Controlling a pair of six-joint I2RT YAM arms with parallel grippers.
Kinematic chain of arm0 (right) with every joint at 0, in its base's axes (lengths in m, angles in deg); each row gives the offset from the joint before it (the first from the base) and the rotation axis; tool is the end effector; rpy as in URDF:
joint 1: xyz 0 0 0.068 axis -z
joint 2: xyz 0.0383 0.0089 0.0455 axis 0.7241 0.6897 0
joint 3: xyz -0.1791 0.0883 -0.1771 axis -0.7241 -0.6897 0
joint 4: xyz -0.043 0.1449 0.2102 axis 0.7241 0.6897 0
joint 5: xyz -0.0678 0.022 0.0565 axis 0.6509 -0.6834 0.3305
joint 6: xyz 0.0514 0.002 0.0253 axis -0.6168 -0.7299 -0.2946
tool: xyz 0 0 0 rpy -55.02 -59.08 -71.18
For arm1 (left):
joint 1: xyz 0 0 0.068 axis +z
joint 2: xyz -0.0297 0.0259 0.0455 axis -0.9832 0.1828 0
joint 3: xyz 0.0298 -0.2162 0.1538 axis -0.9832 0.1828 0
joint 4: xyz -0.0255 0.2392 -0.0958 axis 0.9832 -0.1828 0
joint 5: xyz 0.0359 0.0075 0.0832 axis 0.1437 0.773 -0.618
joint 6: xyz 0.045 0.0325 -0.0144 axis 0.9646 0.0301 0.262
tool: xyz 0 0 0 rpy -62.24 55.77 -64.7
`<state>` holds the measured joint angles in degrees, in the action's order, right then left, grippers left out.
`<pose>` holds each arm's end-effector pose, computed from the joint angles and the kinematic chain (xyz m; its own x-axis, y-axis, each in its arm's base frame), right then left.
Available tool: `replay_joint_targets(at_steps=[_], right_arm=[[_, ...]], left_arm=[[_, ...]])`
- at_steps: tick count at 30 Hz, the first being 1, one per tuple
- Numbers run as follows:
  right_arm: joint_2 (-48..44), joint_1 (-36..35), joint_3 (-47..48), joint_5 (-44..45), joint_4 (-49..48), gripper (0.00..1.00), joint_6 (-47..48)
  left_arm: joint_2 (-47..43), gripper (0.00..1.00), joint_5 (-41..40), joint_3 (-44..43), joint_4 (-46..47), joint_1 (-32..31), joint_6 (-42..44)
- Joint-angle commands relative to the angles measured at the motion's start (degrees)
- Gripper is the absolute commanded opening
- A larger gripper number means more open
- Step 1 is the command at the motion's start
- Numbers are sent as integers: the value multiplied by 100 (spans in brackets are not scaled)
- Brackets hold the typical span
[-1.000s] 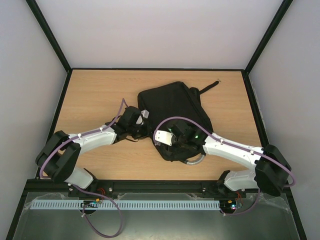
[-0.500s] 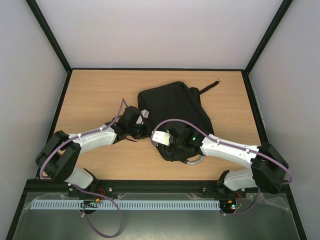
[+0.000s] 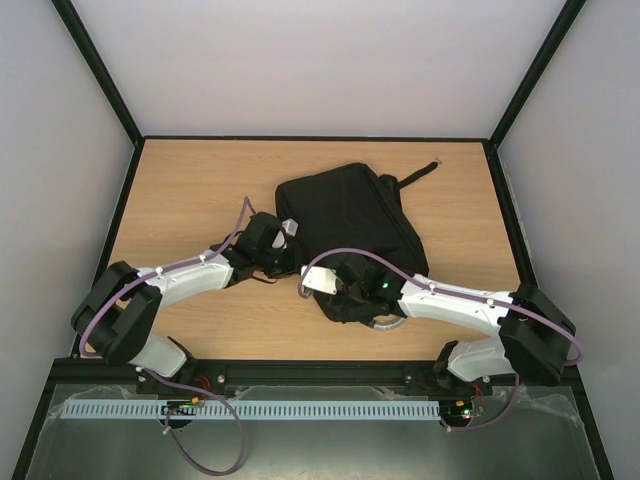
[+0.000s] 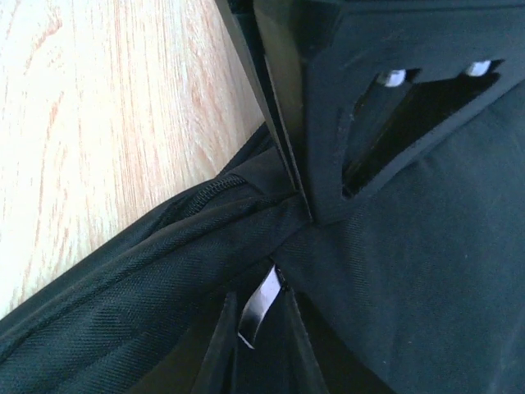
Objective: Pack the student bag
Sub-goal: Zip the student bag at the center of the board.
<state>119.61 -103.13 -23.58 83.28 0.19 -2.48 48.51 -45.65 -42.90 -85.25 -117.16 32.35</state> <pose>0.1640 0.2352 0.2126 0.2483 -0.7972 -0.5503 -0.7514 0.2001 -0.6288 0.2302 -0.1995 0.1828 -0.9404 -0.1370 -0.3112 0.1595 0.6306 -0.7596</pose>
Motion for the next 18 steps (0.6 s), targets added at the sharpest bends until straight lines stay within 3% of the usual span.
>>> replay_joint_targets(at_steps=[1, 6, 13, 18], right_arm=[[22, -21, -22, 264, -89, 13, -106], [21, -20, 142, -75, 257, 1, -361], [95, 172, 433, -685, 902, 1, -806], [247, 924, 1034, -1891, 1786, 1, -1378]], left_arm=[[13, 9, 157, 49, 196, -19, 63], [0, 9, 126, 77, 194, -19, 72], [-60, 7, 24, 106, 137, -10, 122], [-134, 4, -102, 188, 115, -2, 189]])
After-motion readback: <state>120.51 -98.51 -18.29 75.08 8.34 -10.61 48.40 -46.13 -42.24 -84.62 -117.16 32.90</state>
